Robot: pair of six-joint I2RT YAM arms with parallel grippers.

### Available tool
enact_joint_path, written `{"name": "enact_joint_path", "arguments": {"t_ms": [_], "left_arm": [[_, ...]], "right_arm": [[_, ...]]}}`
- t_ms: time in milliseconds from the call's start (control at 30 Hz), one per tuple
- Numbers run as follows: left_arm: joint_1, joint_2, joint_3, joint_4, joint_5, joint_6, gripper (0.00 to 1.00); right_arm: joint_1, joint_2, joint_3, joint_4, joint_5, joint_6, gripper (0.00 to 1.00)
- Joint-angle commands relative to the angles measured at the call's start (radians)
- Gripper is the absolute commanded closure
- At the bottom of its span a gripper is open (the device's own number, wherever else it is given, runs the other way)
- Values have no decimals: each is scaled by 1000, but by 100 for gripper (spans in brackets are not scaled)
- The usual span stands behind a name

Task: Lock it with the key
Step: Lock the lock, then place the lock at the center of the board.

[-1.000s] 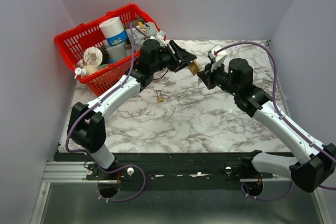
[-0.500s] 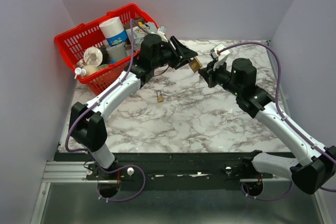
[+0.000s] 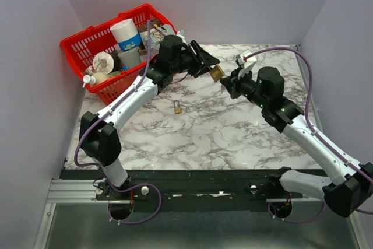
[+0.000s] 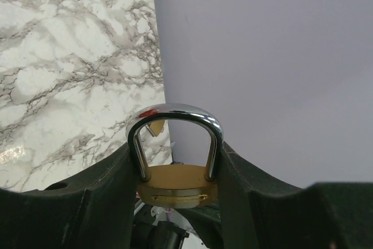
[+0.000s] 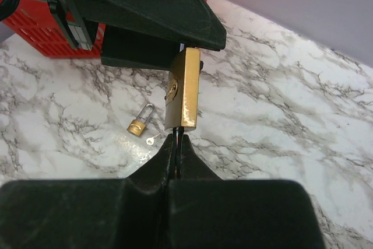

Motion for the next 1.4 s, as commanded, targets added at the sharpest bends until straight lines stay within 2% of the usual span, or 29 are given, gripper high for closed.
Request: {"name": "enact_joint_path", "arguments": {"t_ms": [0,267,533,667,800,1000,1233,1367], "left_arm": [[73,-2,54,139,-212,-74,100],[79,17,84,145,-253,-80,100],[97,34,128,165,-261,-72,100],[99,34,156,139,-230,1,100],[65,-2,134,-2,-212,200,100],[-67,-55,13,-126,-292,444,100],[-113,76,1,-388,-333,463,100],[-113,167,25,-432,-336,454,100]], "right_arm": [[18,-31,-45,-155,-57,51,99],[21,-25,-71,-175,-196,134,99],[20,-28,-84,-170,-194,221,99],[18,-36,-75,-181,-130,211,99],[-3,-60,-77,-202,-53,235,99],[-68,-69,-100,-220,-1,289,99],[-106,-59,-107,-242,14,301,99],[-109,-56,-118,-239,14,297,99]]}}
